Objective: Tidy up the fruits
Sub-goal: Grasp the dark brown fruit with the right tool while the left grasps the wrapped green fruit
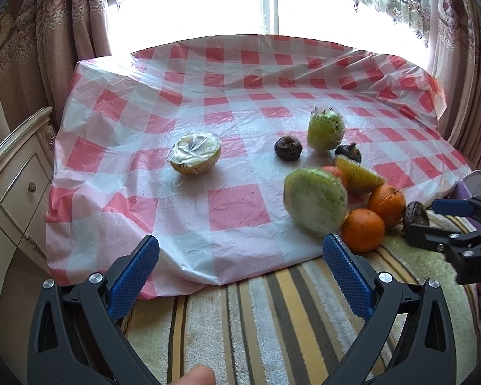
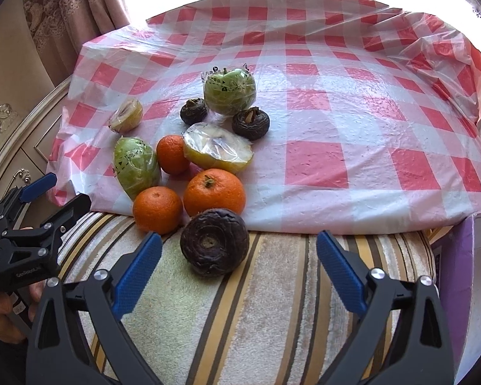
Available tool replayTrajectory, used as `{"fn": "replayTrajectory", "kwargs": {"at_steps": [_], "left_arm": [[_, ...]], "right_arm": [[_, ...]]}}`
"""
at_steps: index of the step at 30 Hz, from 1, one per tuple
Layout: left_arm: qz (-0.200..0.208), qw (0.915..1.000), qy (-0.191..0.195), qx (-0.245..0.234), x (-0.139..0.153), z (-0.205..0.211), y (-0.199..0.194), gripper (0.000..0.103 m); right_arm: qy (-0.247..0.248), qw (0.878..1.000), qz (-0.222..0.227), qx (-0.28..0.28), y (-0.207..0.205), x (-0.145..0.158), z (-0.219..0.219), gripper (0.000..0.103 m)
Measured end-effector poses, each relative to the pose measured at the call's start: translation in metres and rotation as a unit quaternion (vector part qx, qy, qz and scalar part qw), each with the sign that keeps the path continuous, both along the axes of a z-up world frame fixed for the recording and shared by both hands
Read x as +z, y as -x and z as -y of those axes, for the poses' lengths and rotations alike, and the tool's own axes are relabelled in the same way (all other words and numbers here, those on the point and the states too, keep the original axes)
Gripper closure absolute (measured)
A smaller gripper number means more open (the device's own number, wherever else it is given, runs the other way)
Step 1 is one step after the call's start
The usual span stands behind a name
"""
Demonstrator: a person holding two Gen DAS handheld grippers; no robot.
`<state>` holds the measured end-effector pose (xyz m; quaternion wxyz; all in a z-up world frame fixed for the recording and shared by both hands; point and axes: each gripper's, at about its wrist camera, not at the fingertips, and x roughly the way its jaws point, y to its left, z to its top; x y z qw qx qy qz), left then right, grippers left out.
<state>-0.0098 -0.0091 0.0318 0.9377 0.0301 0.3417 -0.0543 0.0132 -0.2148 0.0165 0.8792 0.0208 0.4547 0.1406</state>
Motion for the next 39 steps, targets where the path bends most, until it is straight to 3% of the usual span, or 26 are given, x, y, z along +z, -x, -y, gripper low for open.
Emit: {"fn": "replayTrajectory", "kwargs": {"at_steps": [3, 7, 10, 17, 29, 31, 33, 36, 39], "left_arm": [[-0.015, 0.9971, 0.065, -0.038, 0.004, 0.001, -0.012, 0.005], [-0.06, 0.9835, 0.155, -0.072, -0.005, -0.002, -0.034, 0.005], [-0.084, 0.9746, 0.187, -0.091, -0.013, -0.002, -0.046, 0.008], [-0.112, 0.9656, 0.193, -0.133, -0.022, 0.011, -0.063, 0.026], [-0.149, 0.9469, 0.232, -0.166, -0.035, 0.003, -0.088, 0.031], [-0.149, 0.9466, 0.228, -0.173, -0.035, 0.006, -0.089, 0.034], [-0.151, 0.9481, 0.221, -0.172, -0.036, 0.007, -0.09, 0.046], [-0.148, 0.9511, 0.214, -0.166, -0.035, 0.007, -0.088, 0.046], [-0.136, 0.9612, 0.185, -0.153, -0.029, 0.011, -0.083, 0.046]], "right_arm": [[-0.002, 1.0, -0.01, 0.011, -0.003, -0.004, -0.004, 0.034], [-0.005, 1.0, -0.012, 0.018, -0.003, -0.006, -0.006, 0.045], [-0.016, 0.999, -0.01, 0.033, -0.002, -0.006, -0.008, 0.06], [-0.024, 0.999, -0.003, 0.034, 0.001, -0.003, -0.006, 0.061], [-0.028, 0.999, 0.01, 0.032, 0.007, 0.004, 0.001, 0.061], [-0.029, 0.999, 0.01, 0.03, 0.008, 0.005, 0.003, 0.061], [-0.03, 0.999, 0.01, 0.028, 0.008, 0.006, 0.005, 0.061], [-0.031, 0.999, 0.012, 0.022, 0.009, 0.007, 0.009, 0.061], [-0.032, 0.999, 0.014, 0.016, 0.009, 0.009, 0.014, 0.061]]}}
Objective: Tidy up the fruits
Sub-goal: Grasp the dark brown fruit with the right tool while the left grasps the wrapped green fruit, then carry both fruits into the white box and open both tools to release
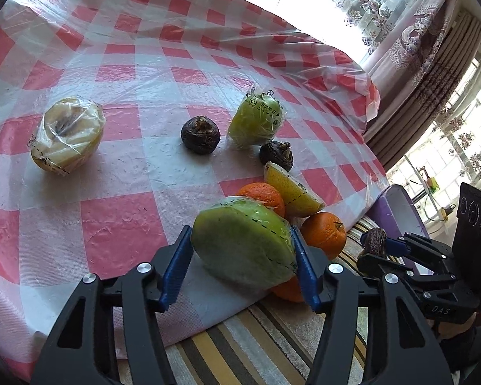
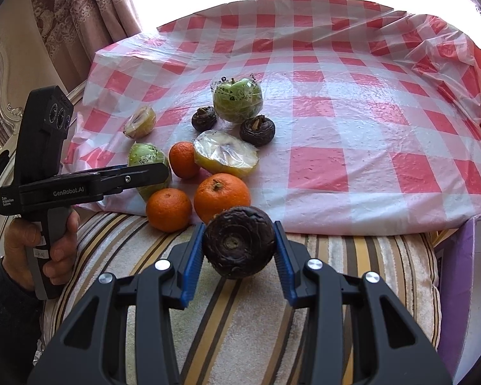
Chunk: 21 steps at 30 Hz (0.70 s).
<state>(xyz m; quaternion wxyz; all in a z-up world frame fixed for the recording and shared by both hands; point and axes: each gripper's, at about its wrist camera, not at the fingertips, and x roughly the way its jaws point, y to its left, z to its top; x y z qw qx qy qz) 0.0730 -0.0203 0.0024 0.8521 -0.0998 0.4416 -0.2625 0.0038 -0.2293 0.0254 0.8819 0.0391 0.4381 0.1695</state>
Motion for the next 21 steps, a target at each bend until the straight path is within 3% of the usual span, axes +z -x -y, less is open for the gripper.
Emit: {"fn": "replayTrajectory", "kwargs": {"at_steps": [6, 11, 15, 21], "left_arm": [[0.054, 0.9946, -0.08, 0.04, 0.023, 0.011, 0.012, 0.046], [0.09, 0.9881, -0.109, 0.061, 0.044, 0.024, 0.015, 0.046], [0.109, 0.9862, -0.115, 0.048, 0.06, 0.048, 0.016, 0.046], [0.127, 0.9841, -0.123, -0.01, 0.074, 0.11, 0.018, 0.046]], "right_arm": [[-0.003, 1.0, 0.005, -0.023, 0.002, 0.004, 0.017, 0.062], [-0.002, 0.999, 0.016, -0.046, 0.005, 0.009, 0.038, 0.062], [-0.001, 0.997, 0.021, -0.078, 0.008, 0.013, 0.068, 0.062], [0.003, 0.988, 0.027, -0.151, 0.017, 0.018, 0.136, 0.062]]}}
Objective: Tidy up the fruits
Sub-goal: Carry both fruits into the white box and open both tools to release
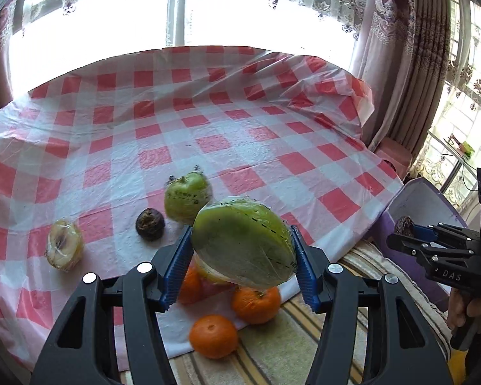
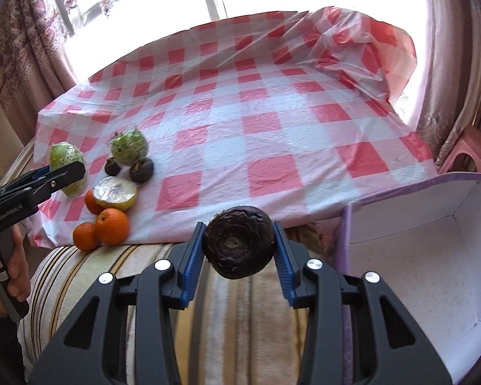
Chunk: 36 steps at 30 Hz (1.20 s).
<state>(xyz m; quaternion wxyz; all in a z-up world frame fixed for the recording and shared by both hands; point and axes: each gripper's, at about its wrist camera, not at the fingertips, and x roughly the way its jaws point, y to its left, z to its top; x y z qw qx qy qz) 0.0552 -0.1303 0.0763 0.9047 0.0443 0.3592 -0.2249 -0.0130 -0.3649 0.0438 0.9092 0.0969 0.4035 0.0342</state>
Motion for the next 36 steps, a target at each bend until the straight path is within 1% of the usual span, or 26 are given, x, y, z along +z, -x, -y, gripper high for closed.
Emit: {"fn": "replayTrajectory", "kwargs": {"at_steps": [4, 9, 15, 20, 21, 23, 26, 32, 36], "left_arm": [[0.004, 0.9988, -0.013, -0.046, 0.002, 0.049, 0.005, 0.046], [0.009, 0.994, -0.024, -0.106, 0.004, 0.11, 0.015, 0.046], [-0.001, 0.9834, -0.037, -0.177, -0.007, 0.18, 0.028, 0.046], [-0.015, 0.971, -0.056, -0.232, -0.027, 0.235, 0.04, 0.046], [-0.019, 0.9682, -0.062, -0.242, -0.032, 0.245, 0.042, 0.046], [-0.023, 0.9623, -0.077, -0.26, -0.045, 0.265, 0.046, 0.046], [-0.02, 0.9539, -0.122, -0.274, -0.066, 0.291, 0.05, 0.046], [-0.03, 0.9394, -0.187, -0.286, -0.093, 0.315, 0.048, 0.046], [-0.038, 0.9341, -0.221, -0.278, -0.112, 0.323, 0.043, 0.046]], "right_arm": [[0.006, 0.998, 0.003, -0.055, 0.008, 0.001, 0.05, 0.062], [0.014, 0.993, -0.006, -0.114, 0.013, -0.007, 0.103, 0.062], [0.024, 0.986, -0.032, -0.162, 0.014, -0.026, 0.146, 0.062], [0.034, 0.98, -0.057, -0.188, 0.012, -0.04, 0.17, 0.062], [0.034, 0.979, -0.064, -0.192, 0.011, -0.043, 0.175, 0.062], [0.019, 0.977, -0.081, -0.198, 0.008, -0.05, 0.185, 0.062], [-0.001, 0.974, -0.097, -0.205, 0.005, -0.057, 0.198, 0.062], [-0.035, 0.964, -0.127, -0.23, -0.001, -0.075, 0.224, 0.062], [-0.046, 0.96, -0.146, -0.235, -0.007, -0.091, 0.228, 0.061]]}}
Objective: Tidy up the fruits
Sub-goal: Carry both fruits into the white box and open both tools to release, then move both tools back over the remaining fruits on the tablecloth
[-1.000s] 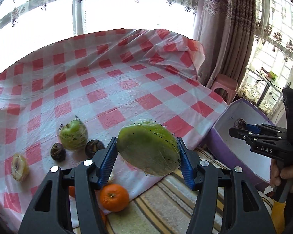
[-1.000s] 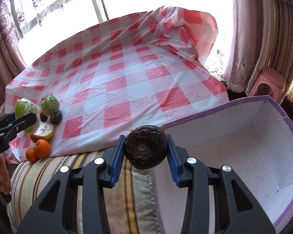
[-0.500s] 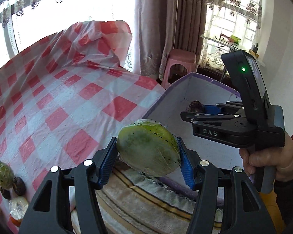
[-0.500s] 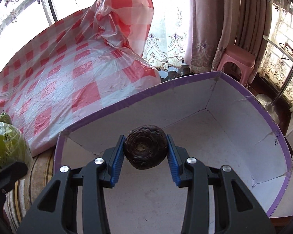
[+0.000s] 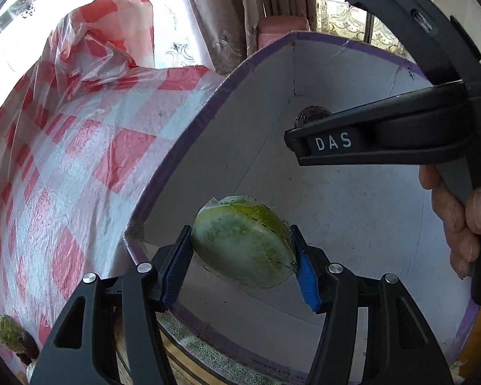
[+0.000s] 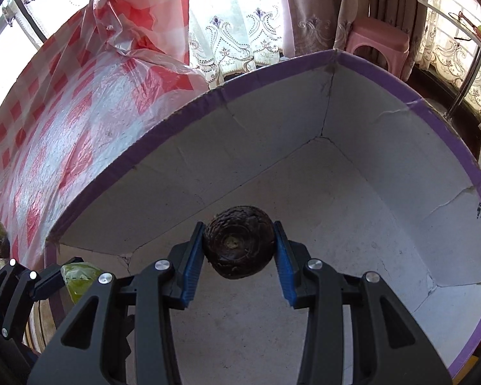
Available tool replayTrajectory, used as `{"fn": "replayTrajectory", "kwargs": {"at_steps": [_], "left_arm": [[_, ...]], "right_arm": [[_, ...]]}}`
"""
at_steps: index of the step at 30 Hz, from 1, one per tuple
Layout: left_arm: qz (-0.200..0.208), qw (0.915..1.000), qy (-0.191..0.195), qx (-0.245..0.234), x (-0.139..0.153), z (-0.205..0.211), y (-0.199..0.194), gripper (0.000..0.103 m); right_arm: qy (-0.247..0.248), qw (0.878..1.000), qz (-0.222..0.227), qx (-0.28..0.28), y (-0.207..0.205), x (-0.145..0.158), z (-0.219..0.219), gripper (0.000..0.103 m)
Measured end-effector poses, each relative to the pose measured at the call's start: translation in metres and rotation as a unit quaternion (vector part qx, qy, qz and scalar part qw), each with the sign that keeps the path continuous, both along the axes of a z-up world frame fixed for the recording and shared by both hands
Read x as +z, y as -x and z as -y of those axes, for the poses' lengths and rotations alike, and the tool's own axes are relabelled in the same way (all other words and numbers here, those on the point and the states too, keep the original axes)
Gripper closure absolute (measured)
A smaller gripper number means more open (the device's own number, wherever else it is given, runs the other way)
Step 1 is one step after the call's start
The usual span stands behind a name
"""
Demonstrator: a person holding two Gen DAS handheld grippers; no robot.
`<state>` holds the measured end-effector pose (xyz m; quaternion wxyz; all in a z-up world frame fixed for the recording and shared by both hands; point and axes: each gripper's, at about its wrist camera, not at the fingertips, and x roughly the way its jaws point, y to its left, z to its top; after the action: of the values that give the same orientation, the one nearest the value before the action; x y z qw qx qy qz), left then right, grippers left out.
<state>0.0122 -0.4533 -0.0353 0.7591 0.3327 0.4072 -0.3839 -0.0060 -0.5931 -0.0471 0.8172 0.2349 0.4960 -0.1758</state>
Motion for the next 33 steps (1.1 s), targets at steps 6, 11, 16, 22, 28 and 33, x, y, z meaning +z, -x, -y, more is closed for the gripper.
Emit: {"fn": "replayTrajectory", "kwargs": {"at_steps": [6, 11, 16, 22, 28, 33], "left_arm": [[0.048, 0.9977, -0.046, -0.017, -0.015, 0.012, 0.008, 0.046], [0.063, 0.9956, -0.067, -0.021, -0.025, 0.018, 0.008, 0.044], [0.057, 0.9967, -0.055, -0.021, -0.023, 0.017, 0.004, 0.04], [0.086, 0.9961, 0.015, -0.008, 0.006, 0.003, 0.013, 0.009], [0.108, 0.9873, 0.111, 0.037, 0.048, -0.028, 0.009, 0.009], [0.153, 0.9671, 0.192, 0.065, 0.085, -0.069, 0.01, 0.009]], "right_arm": [[-0.016, 0.999, -0.035, -0.006, -0.01, -0.024, 0.002, 0.06], [-0.019, 0.998, -0.049, -0.019, -0.011, -0.034, 0.004, 0.049], [-0.02, 0.998, -0.055, -0.03, -0.01, -0.038, 0.007, 0.032], [0.0, 0.996, 0.017, -0.082, 0.008, -0.009, 0.017, 0.022], [0.05, 0.987, 0.07, -0.136, 0.036, 0.033, 0.018, 0.007], [0.151, 0.972, 0.096, -0.156, 0.043, 0.078, 0.003, 0.002]]}}
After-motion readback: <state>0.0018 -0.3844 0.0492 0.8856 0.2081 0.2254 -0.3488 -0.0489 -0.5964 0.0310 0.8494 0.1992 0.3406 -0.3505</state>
